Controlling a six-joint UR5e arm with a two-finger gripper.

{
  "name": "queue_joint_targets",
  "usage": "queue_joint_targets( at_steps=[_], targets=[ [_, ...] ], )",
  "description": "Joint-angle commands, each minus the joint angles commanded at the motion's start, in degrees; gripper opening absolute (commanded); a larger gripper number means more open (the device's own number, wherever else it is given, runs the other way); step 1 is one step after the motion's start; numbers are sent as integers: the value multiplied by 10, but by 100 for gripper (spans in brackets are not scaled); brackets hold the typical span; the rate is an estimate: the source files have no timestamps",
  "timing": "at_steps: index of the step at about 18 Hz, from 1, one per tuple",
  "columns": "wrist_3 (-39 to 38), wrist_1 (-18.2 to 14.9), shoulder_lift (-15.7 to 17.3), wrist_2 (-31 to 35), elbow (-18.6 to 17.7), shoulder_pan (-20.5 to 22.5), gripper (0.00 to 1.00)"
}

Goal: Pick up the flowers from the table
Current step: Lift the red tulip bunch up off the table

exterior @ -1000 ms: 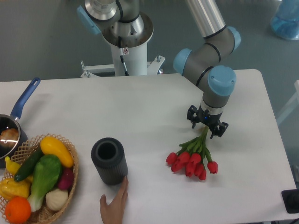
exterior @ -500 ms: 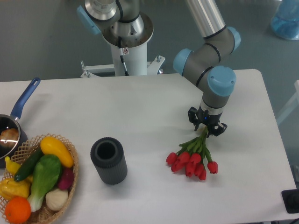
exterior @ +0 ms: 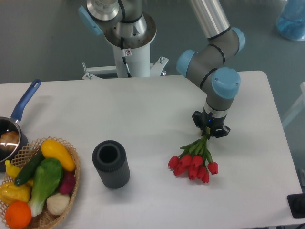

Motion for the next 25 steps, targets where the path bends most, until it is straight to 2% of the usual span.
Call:
queue_joint_targets(
  at_steps=[10,16,22,25],
  targets=[
    [-7,1,4,0,1,-1,22],
    [-25,0,32,-5,4,-3,22],
    [-101,-2,53,-11,47,-39,22],
    [-133,-2,75,-46,65,-53,22]
  ],
)
